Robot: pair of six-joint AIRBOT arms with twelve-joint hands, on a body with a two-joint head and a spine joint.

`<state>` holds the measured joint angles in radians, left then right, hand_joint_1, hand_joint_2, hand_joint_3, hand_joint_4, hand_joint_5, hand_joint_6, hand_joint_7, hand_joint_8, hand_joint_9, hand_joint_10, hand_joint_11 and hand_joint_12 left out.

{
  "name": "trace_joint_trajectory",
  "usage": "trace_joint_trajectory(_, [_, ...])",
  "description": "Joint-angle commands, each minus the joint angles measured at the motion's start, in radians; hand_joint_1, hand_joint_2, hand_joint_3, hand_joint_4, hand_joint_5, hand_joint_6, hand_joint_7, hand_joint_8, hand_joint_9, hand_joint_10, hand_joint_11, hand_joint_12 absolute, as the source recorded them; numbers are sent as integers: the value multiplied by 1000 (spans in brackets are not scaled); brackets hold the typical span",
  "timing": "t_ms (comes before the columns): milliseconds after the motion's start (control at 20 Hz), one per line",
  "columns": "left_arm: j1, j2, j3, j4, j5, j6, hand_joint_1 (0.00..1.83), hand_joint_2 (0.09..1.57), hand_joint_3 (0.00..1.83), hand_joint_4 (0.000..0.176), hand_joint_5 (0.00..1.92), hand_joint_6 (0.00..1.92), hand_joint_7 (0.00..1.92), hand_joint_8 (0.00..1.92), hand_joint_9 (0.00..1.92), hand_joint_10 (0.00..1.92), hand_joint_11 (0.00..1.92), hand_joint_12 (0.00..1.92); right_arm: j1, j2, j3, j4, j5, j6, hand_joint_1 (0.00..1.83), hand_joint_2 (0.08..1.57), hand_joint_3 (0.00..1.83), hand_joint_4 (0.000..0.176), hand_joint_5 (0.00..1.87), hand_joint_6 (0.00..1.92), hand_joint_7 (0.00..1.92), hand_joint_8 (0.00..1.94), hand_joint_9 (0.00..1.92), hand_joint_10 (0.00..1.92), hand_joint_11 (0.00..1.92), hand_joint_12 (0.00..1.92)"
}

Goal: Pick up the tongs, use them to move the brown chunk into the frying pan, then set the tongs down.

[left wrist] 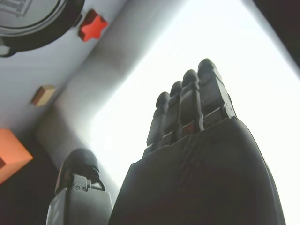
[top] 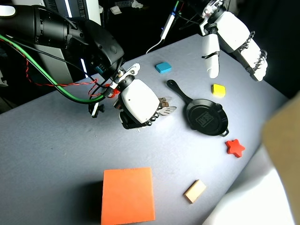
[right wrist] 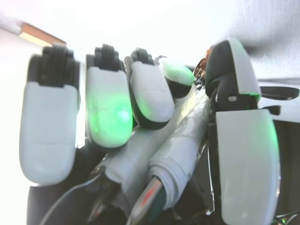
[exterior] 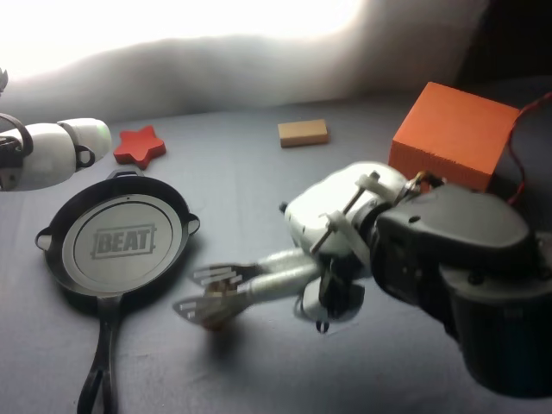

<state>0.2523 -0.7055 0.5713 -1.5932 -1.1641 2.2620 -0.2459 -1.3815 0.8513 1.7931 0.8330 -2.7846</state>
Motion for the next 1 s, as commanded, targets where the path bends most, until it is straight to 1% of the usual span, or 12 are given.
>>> trace_joint_trajectory(0, [-15,13,5,92,-46,6,0,1127,1,0,0,0,0,0,0,0,0,0,28,10,-2,-70,-2,-12,847,1435,6,176,1364,1921,1627,1941,1749,1921,1767,1921])
trace_joint_trajectory(150, [-21,14,13,87,-46,24,0,1129,2,0,0,0,0,0,0,0,0,0,77,17,13,-76,-41,-28,860,1429,2,176,1357,1921,1616,1941,1738,1921,1757,1921])
trace_joint_trajectory(250, [-21,22,14,82,-44,32,0,1130,2,0,0,0,0,0,0,0,0,0,95,-4,47,-86,-63,-28,865,1427,1,176,1356,1921,1613,1941,1736,1921,1754,1921])
trace_joint_trajectory(350, [-14,41,14,72,-23,44,0,1116,0,0,0,0,0,0,1,0,11,5,111,-49,111,-86,-93,-28,849,1430,2,176,1353,1921,1605,1941,1731,1921,1763,1921])
trace_joint_trajectory(450, [-4,54,14,70,-21,44,0,1131,3,0,0,0,1,0,1,0,11,6,122,-94,170,-86,-118,-24,892,1412,0,176,1345,1921,1605,1941,1729,1921,1757,1921])
trace_joint_trajectory(650, [11,86,19,61,-21,44,0,1127,1,0,0,0,0,0,0,0,1,0,124,-208,321,-86,-168,-10,841,1431,4,176,1349,1921,1612,1941,1733,1921,1755,1921])
trace_joint_trajectory(700, [11,89,23,59,-21,45,0,1138,6,0,0,0,0,0,0,0,6,3,120,-229,346,-88,-182,-11,832,1437,6,176,1332,1921,1605,1941,1725,1921,1737,1921])
trace_joint_trajectory(800, [12,90,30,52,-21,45,0,1130,1,0,0,0,0,0,0,0,2,1,104,-273,396,-137,-211,-10,824,1437,5,176,1322,1921,1602,1941,1722,1921,1735,1921])
trace_joint_trajectory(900, [14,90,35,51,-21,45,0,1123,0,0,0,0,0,0,0,0,3,2,85,-301,417,-257,-218,33,819,1440,5,176,1325,1921,1605,1941,1730,1921,1754,1921])
trace_joint_trajectory(950, [15,90,37,51,-21,45,0,1127,0,0,0,0,0,0,0,0,6,3,78,-313,431,-263,-232,39,834,1434,1,176,1332,1921,1604,1941,1726,1921,1747,1921])
